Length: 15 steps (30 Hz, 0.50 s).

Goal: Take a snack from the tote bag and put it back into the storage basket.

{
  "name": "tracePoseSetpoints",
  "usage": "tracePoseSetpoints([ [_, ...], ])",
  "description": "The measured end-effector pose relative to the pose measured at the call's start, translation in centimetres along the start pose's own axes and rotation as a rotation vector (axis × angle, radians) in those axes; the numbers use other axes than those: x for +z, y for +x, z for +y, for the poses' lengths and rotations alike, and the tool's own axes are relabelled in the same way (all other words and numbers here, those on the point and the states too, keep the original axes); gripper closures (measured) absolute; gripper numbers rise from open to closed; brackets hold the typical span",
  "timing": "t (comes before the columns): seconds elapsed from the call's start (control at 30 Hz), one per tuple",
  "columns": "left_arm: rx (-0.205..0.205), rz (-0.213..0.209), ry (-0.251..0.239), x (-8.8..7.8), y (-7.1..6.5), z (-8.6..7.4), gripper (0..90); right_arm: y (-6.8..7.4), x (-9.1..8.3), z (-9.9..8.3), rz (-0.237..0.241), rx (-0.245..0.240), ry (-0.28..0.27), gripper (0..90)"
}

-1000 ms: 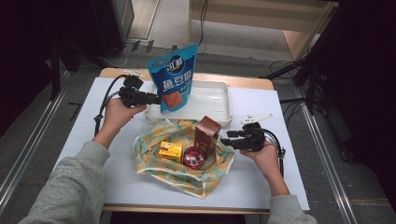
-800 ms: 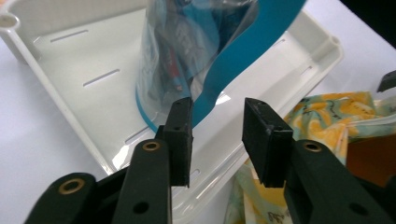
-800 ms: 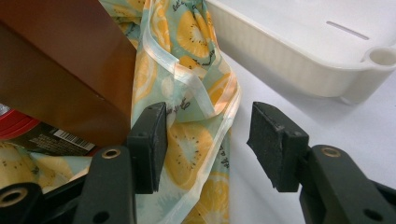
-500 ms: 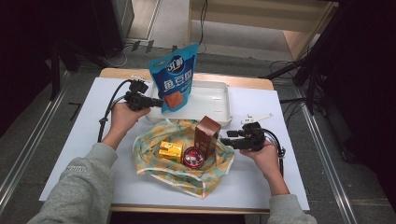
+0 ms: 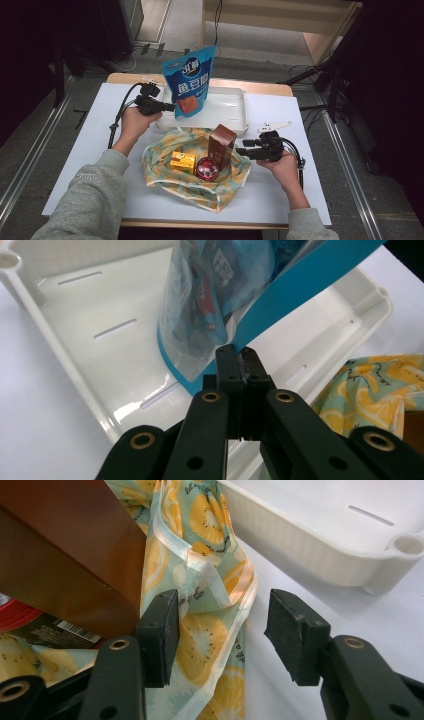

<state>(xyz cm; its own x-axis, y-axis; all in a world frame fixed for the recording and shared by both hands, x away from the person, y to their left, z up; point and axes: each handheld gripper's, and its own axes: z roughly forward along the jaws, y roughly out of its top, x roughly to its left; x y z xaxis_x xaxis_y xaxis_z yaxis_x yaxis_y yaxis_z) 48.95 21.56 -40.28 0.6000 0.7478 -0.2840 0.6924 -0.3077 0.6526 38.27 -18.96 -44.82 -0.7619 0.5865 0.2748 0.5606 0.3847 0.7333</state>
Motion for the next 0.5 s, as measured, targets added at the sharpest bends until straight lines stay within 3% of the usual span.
tracePoseSetpoints([
  [0.4, -0.041, -0.019, -0.045, 0.58, 0.81, 0.24, 90.0, 0.03, 0.01, 0.00, -0.001, -0.001, 0.000, 48.5],
  [0.5, -0.022, -0.005, -0.014, 0.67, 0.74, 0.90, 90.0, 0.04, 0.02, -0.02, -0.001, 0.001, 0.003, 48.4],
])
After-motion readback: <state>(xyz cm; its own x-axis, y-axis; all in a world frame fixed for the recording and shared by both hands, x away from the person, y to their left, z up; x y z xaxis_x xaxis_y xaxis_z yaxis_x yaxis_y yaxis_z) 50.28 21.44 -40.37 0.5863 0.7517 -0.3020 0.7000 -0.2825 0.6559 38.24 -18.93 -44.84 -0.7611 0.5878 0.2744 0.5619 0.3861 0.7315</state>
